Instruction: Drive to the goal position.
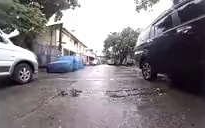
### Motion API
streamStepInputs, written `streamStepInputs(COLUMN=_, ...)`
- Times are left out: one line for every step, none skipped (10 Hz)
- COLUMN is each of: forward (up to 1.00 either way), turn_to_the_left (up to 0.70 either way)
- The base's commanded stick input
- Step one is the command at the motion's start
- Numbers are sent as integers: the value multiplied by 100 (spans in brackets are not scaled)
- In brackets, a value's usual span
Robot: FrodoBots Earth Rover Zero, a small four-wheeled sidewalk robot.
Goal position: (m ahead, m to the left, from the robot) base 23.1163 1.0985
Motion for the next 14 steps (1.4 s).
streamStepInputs(forward=100, turn_to_the_left=0)
streamStepInputs(forward=100, turn_to_the_left=0)
streamStepInputs(forward=100, turn_to_the_left=0)
streamStepInputs(forward=100, turn_to_the_left=0)
streamStepInputs(forward=100, turn_to_the_left=0)
streamStepInputs(forward=100, turn_to_the_left=0)
streamStepInputs(forward=100, turn_to_the_left=0)
streamStepInputs(forward=100, turn_to_the_left=0)
streamStepInputs(forward=100, turn_to_the_left=0)
streamStepInputs(forward=100, turn_to_the_left=0)
streamStepInputs(forward=100, turn_to_the_left=0)
streamStepInputs(forward=100, turn_to_the_left=0)
streamStepInputs(forward=100, turn_to_the_left=12)
streamStepInputs(forward=100, turn_to_the_left=14)
